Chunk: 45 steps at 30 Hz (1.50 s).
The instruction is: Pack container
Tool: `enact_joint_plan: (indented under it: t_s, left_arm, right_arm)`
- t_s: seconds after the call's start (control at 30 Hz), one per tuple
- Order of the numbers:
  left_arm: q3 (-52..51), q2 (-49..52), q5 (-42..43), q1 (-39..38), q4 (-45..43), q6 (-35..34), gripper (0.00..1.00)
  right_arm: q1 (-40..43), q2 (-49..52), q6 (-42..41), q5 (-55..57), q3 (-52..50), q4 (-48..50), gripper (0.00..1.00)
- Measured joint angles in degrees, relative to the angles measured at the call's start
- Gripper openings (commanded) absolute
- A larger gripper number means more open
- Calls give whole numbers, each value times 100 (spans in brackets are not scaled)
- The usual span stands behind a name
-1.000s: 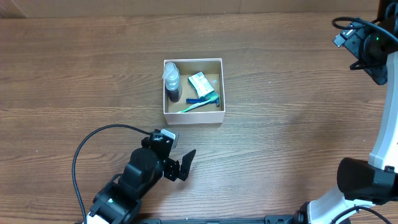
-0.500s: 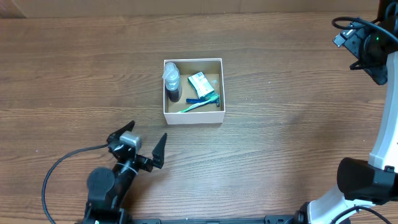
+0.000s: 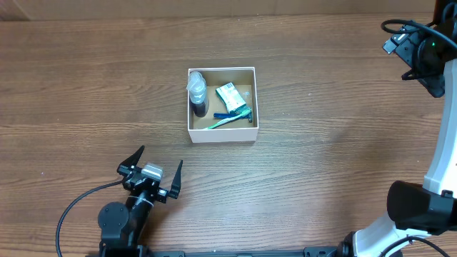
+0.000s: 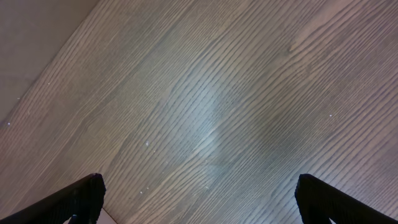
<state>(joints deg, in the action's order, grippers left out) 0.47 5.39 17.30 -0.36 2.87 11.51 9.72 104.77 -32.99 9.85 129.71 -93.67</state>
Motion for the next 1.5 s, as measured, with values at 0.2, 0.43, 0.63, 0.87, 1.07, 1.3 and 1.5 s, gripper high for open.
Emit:
enact_joint_plan:
  t_s: [0.2,0.43,0.63,0.87,1.07,1.3,1.5]
  left_arm:
    - [0,-448,-37,127,-4,223,100]
    - [0,-448,-37,127,-4,245,100]
    - [0,-448,-37,127,-4,243,100]
    - [0,-448,-37,127,-4,245,100]
    - [0,-448,-37,127,-4,245,100]
    - [0,-450,-37,127,-4,245,100]
    - [0,-455,-52,127,2,245,100]
  right_arm:
    - [0,0,-2,0,0,2,100]
    - [0,0,0,0,0,0,100]
    - [0,0,0,0,0,2,100]
    - [0,0,-2,0,0,2,100]
    - [-52,-59,-2,2,0,2,100]
    - [-833,-1720,0,2,-391,66,100]
    - [-1410,-4085,-4,4,-2122,59,100]
